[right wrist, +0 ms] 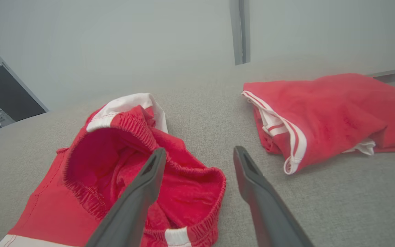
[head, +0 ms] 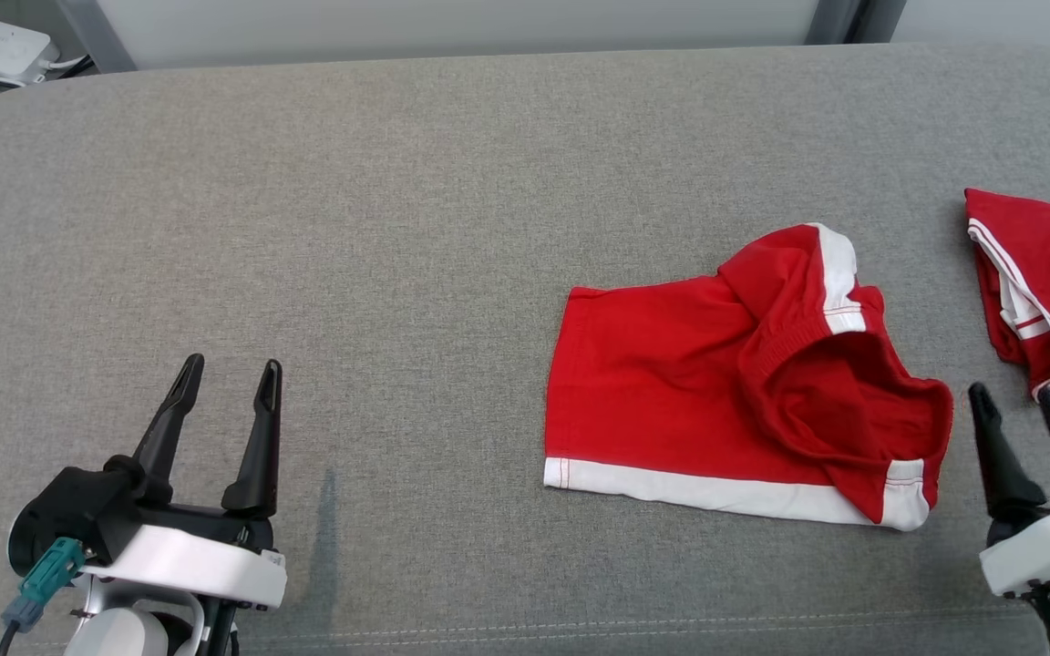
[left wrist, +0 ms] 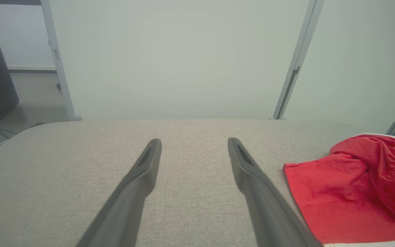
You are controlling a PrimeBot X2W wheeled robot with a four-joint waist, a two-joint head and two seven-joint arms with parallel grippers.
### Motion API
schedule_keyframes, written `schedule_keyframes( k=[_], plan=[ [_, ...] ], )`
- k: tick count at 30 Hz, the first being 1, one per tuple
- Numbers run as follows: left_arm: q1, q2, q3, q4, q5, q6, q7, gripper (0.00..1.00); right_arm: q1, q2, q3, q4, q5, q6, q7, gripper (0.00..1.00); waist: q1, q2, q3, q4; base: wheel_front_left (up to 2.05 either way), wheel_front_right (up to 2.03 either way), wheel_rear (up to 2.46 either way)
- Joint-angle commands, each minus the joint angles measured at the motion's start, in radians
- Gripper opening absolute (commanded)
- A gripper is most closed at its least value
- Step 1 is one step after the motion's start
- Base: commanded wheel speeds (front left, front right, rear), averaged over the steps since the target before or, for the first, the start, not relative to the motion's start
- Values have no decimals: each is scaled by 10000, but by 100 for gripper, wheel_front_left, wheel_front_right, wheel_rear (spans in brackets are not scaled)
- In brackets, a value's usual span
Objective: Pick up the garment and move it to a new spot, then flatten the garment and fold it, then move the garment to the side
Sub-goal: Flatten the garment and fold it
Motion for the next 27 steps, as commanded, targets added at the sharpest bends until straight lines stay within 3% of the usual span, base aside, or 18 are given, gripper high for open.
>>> schedule_keyframes(
  k=[1, 14, 27],
  plan=[
    [-190, 198, 361, -291, -14, 131, -28, 100, 55, -202, 20, -540, -197, 2, -39, 100, 0, 0, 4, -5, 0, 0, 0],
    [293, 136, 75, -776, 100, 363, 104, 100, 1557, 1057, -489, -2878, -2844, 2, -1705, 100, 0, 0, -305, -100, 0, 0, 0],
    [967, 265, 44, -1193, 111, 666, 392, 100, 2793, 1689, -20, -2678, -3281, 2, -2204, 100, 0, 0, -618, -402, 0, 0, 0]
  ],
)
